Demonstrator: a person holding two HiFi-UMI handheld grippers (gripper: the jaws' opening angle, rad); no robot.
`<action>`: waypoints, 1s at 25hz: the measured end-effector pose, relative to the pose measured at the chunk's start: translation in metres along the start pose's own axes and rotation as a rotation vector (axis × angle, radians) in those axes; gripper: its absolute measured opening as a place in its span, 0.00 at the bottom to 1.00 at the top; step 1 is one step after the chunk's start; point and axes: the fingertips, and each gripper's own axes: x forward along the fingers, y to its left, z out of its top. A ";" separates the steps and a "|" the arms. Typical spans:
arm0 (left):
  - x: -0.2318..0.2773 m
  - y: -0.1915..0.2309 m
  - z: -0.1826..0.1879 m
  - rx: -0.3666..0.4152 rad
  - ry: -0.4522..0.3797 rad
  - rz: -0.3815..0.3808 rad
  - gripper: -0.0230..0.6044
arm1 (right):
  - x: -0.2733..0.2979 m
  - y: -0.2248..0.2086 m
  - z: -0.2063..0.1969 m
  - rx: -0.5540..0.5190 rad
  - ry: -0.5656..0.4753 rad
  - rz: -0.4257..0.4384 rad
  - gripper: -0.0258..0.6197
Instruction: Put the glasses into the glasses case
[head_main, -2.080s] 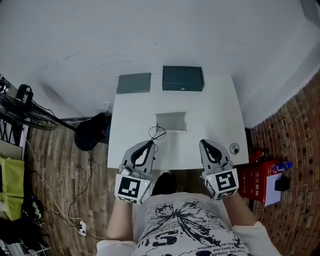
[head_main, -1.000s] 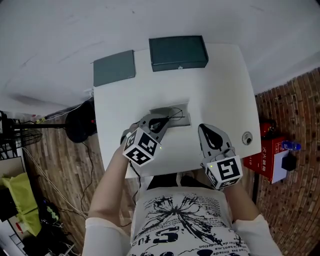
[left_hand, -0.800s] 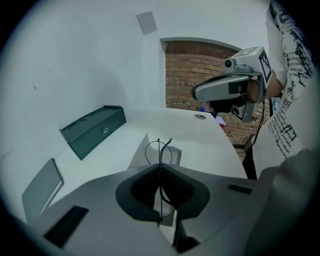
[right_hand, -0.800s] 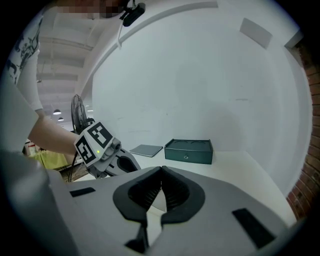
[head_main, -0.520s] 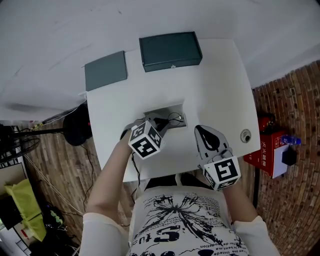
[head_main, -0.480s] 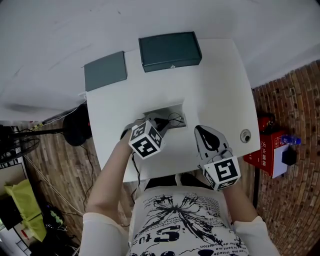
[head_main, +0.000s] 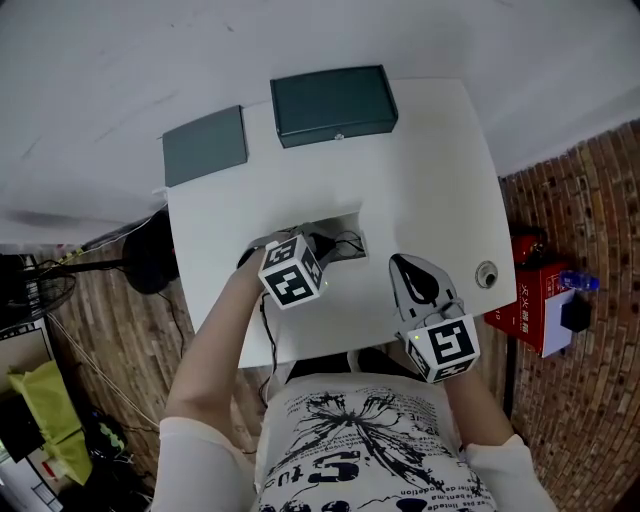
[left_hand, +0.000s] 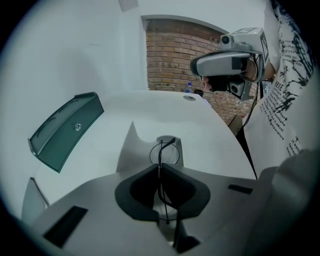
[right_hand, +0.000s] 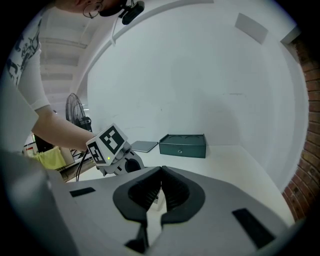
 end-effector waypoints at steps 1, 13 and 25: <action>0.002 0.000 -0.002 0.012 0.012 -0.003 0.09 | 0.000 -0.001 -0.001 0.000 0.003 -0.001 0.06; 0.004 -0.001 -0.003 0.017 0.007 0.037 0.21 | 0.001 -0.004 0.001 -0.023 0.012 0.012 0.06; -0.044 -0.002 0.020 -0.089 -0.062 0.141 0.32 | -0.009 0.001 0.026 -0.069 -0.040 0.026 0.06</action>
